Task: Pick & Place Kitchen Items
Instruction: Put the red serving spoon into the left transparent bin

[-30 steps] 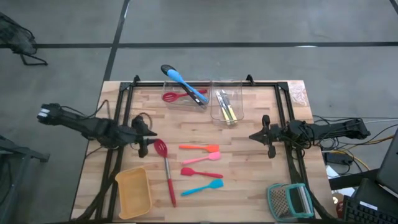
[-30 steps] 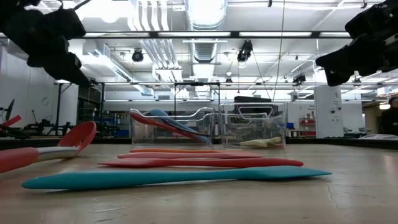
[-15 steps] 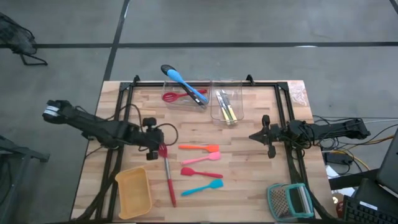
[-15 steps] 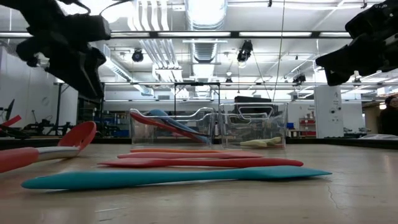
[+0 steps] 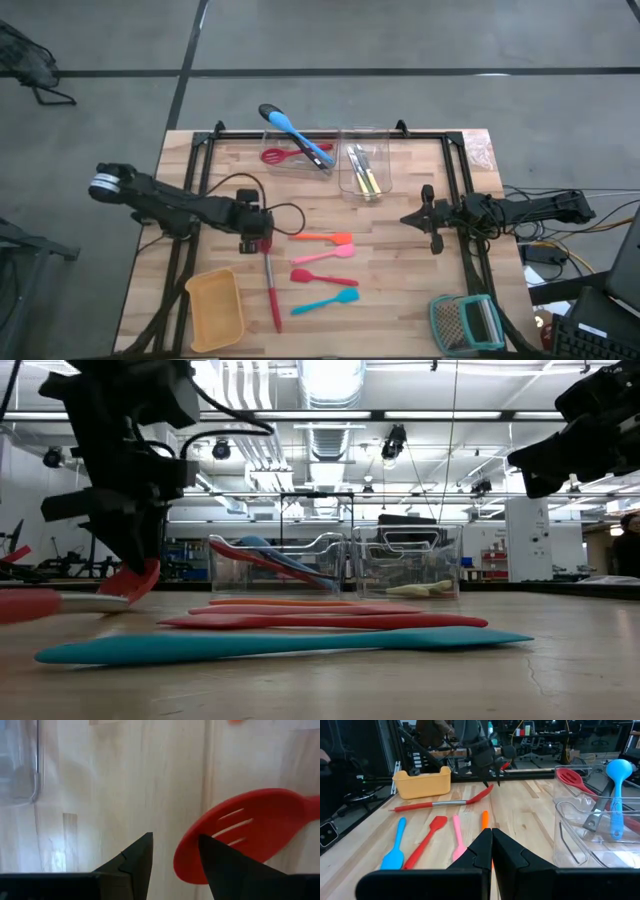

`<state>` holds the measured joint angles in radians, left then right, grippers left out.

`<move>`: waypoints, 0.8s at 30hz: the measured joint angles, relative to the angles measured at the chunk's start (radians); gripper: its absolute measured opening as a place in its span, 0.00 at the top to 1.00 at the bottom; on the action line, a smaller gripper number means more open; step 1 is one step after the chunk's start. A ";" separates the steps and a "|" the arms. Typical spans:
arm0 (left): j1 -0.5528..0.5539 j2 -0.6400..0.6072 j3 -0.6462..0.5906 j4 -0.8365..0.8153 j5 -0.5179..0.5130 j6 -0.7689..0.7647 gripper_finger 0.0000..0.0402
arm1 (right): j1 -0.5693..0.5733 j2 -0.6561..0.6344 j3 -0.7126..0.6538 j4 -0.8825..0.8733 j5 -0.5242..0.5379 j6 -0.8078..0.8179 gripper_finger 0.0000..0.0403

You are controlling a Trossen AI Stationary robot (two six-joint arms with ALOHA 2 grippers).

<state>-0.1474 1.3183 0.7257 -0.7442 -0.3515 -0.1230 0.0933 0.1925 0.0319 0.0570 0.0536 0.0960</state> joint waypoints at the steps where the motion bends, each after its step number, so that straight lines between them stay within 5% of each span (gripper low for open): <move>1: 0.003 0.010 0.002 0.002 0.006 0.000 0.59 | 0.000 0.000 0.000 0.000 0.000 0.001 0.98; 7: 0.008 0.047 0.010 0.003 0.056 0.002 0.64 | 0.000 0.000 0.000 0.000 0.000 0.000 0.98; 17: 0.008 0.003 0.040 -0.035 0.099 -0.007 0.96 | 0.000 0.000 0.000 0.000 0.000 -0.001 0.98; 24: 0.008 -0.079 0.065 -0.043 0.104 -0.036 0.97 | 0.000 0.000 0.000 0.000 0.000 0.000 0.98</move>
<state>-0.1390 1.2394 0.7903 -0.7875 -0.2478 -0.1594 0.0933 0.1925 0.0319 0.0566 0.0540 0.0963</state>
